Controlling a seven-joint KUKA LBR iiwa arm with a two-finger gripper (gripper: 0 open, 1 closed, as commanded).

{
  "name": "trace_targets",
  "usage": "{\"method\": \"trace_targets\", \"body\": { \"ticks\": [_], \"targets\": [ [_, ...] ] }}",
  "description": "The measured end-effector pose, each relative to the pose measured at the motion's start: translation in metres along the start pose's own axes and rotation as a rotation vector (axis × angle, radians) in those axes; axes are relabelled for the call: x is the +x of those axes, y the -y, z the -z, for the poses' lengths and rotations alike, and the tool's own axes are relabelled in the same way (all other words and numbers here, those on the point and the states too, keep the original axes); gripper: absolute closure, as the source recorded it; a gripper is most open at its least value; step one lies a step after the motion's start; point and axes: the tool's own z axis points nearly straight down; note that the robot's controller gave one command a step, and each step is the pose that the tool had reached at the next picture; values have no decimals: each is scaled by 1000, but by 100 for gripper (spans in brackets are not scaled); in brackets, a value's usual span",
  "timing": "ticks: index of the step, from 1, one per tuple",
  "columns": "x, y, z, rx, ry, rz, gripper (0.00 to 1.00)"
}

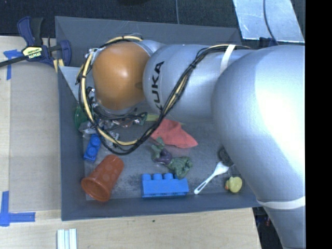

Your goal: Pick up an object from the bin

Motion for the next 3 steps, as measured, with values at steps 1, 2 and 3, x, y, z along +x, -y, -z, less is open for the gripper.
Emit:
{"method": "trace_targets", "body": {
  "ticks": [1,2,3],
  "targets": [
    [2,-3,23,-9,-7,-1,100],
    [0,-1,65,-5,-2,-2,100],
    [-1,0,110,-3,0,-2,100]
  ]
}}
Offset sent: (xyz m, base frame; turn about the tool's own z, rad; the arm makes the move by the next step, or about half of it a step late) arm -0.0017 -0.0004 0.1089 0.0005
